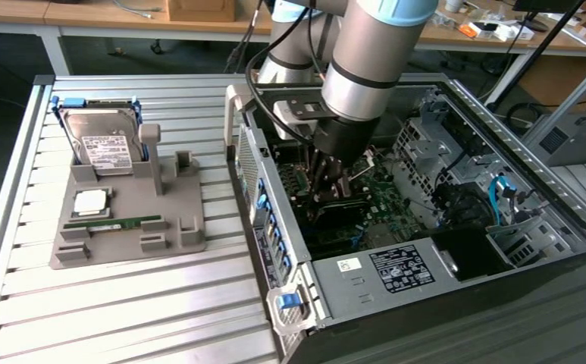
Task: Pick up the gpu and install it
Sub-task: 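Press down on the gpu until it lock into place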
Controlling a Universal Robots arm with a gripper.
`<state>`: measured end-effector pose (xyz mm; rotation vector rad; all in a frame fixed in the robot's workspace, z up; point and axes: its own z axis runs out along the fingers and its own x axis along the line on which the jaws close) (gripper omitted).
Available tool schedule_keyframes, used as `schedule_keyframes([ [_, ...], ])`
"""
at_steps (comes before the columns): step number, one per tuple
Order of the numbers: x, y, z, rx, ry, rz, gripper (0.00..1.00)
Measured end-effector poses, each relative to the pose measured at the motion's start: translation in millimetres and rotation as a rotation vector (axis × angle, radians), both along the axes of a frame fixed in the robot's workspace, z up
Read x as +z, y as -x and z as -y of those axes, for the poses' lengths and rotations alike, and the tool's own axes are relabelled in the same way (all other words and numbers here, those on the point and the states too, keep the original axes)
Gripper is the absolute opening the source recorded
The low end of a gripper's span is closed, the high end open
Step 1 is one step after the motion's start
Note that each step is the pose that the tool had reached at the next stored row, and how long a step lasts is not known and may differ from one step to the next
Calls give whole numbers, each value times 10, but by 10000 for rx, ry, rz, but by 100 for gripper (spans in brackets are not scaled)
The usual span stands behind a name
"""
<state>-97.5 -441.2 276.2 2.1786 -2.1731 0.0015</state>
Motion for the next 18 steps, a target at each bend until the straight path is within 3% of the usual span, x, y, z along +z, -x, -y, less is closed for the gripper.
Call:
schedule_keyframes([
  [18,-36,57,10,1,2,0,11],
])
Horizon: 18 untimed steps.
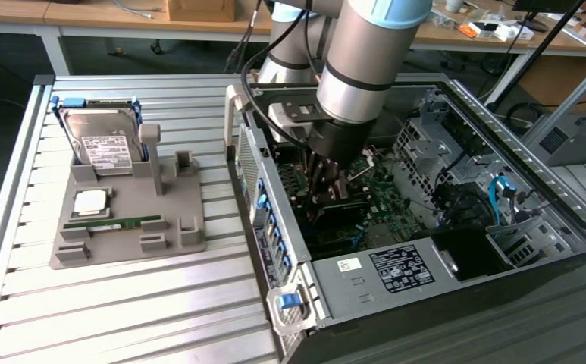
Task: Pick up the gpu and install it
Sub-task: 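Press down on the gpu until it lock into place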
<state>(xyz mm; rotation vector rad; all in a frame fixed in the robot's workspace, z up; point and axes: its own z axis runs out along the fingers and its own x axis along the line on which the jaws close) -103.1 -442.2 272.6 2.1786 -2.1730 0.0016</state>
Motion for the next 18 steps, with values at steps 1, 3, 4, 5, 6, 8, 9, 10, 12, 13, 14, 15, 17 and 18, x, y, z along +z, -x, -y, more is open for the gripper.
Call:
schedule_keyframes([
  [1,0,1,2,0,0,0,11],
  [3,-1,2,5,2,0,0,11],
  [4,-2,2,6,6,0,-1,11],
  [5,-2,2,6,9,0,-1,11],
  [6,-3,2,6,11,0,-1,11],
  [8,-5,2,7,15,2,-2,11],
  [9,-7,2,7,18,1,-1,11],
  [10,-9,2,6,19,1,-1,11],
  [12,-13,3,8,23,-1,1,11],
  [13,-13,5,11,24,1,0,11],
  [14,-14,9,17,25,-1,2,11],
  [15,-15,11,22,24,-2,1,11],
  [17,-17,12,28,26,-2,1,11],
  [18,-18,12,29,27,-1,0,11],
])
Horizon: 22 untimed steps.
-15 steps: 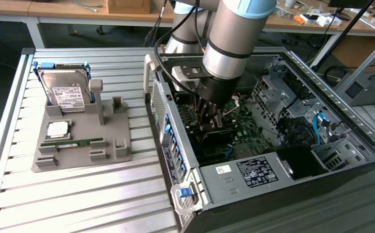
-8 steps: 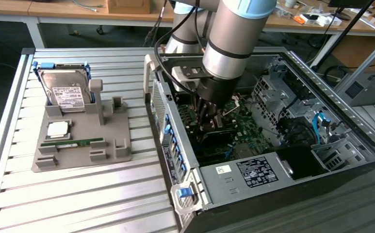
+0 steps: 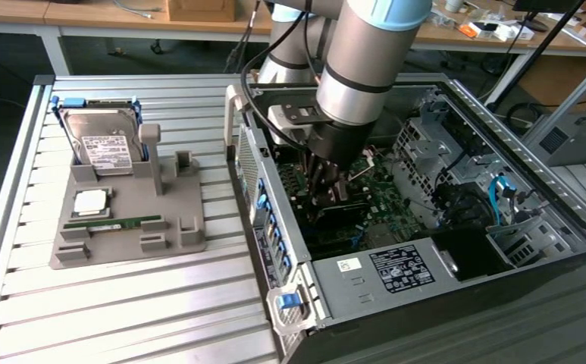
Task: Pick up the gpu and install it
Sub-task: 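Press down on the gpu until it lock into place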
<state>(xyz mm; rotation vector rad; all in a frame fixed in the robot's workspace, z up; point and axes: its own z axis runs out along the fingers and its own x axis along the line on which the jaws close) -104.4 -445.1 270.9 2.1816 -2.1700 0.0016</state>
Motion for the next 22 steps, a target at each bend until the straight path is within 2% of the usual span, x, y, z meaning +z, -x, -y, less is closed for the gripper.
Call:
schedule_keyframes([
  [8,-10,1,1,64,2,-1,11],
  [14,-18,1,-35,102,2,-1,11],
  [22,-28,14,-38,103,1,1,11],
])
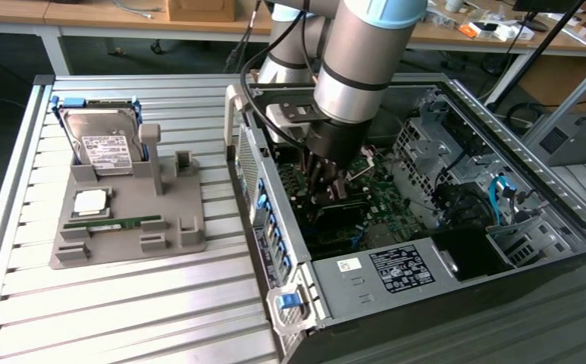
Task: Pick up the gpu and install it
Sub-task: 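Press down on the gpu until it lock into place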
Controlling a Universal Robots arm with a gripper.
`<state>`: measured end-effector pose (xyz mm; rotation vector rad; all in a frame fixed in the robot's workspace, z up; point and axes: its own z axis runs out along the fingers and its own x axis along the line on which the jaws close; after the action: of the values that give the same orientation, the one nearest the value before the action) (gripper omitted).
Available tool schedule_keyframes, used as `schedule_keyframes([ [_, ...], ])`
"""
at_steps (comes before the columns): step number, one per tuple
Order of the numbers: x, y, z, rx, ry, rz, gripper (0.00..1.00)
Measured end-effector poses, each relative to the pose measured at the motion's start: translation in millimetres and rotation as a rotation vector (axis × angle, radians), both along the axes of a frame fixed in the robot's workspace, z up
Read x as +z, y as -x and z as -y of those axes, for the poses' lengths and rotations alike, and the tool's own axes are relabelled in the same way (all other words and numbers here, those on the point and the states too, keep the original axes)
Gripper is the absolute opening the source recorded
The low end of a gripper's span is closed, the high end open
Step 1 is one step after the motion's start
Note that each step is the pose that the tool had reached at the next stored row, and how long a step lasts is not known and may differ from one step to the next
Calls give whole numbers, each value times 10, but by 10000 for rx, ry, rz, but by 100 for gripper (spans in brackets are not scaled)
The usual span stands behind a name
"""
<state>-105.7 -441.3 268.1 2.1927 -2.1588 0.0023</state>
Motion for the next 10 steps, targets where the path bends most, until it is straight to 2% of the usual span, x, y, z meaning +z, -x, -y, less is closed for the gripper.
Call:
schedule_keyframes([
  [4,42,0,-3,-2,-24,26,11],
  [6,88,2,-1,-4,-3,17,11],
  [10,143,2,-1,1,-1,38,11],
])
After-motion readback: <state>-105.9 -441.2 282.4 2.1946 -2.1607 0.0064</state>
